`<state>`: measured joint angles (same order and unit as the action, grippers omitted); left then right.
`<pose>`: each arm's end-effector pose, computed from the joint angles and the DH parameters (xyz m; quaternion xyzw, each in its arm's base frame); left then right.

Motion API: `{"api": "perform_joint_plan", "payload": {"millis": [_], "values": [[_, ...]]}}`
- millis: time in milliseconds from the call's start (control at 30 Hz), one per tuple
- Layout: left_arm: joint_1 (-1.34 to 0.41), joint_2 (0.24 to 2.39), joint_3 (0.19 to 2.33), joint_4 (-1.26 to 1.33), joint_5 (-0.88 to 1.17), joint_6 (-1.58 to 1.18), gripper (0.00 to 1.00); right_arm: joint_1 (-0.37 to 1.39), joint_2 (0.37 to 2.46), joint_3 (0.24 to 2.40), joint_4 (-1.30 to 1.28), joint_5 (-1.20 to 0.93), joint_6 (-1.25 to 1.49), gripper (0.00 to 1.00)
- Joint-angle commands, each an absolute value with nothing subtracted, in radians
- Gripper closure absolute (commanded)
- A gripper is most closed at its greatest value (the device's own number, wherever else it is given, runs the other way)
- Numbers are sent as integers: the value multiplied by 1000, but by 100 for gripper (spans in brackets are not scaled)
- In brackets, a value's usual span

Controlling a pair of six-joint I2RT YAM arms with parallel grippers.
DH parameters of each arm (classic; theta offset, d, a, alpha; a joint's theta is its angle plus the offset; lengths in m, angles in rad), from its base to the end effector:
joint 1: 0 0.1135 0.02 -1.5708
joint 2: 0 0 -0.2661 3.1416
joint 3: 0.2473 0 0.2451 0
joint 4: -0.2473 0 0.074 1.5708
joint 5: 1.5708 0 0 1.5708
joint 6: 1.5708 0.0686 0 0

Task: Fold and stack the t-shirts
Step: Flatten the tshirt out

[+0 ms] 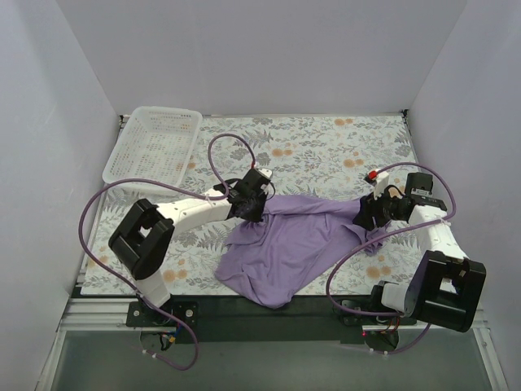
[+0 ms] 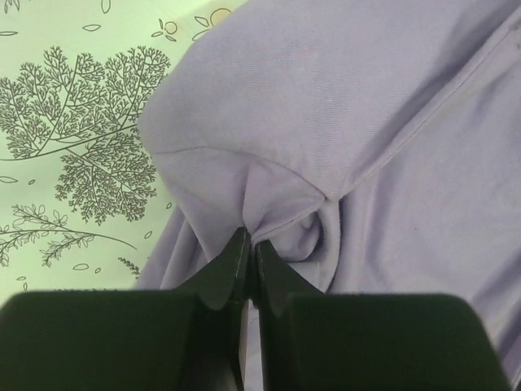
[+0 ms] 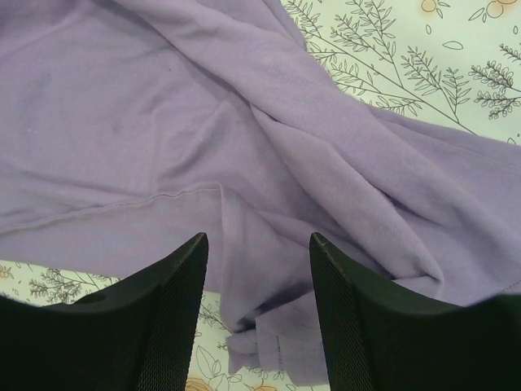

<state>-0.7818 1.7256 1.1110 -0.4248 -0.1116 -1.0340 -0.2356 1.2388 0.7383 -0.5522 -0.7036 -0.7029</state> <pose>0.2621 -0.2495 0.1658 -0.1357 0.9539 -0.1735 0.2038 0.2370 -0.0113 0.1939 -0.2960 0.8623 0.1883 0.3651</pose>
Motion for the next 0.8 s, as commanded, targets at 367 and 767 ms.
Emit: {"api": "perform_joint_plan", "payload": {"millis": [367, 767], "values": [[-747, 1480, 1393, -546, -227, -819, 100, -242, 1307, 929, -561, -589, -681, 40], [-718, 1414, 1381, -607, -235, -798, 100, -242, 1540, 1069, -555, -541, -617, 40]]}}
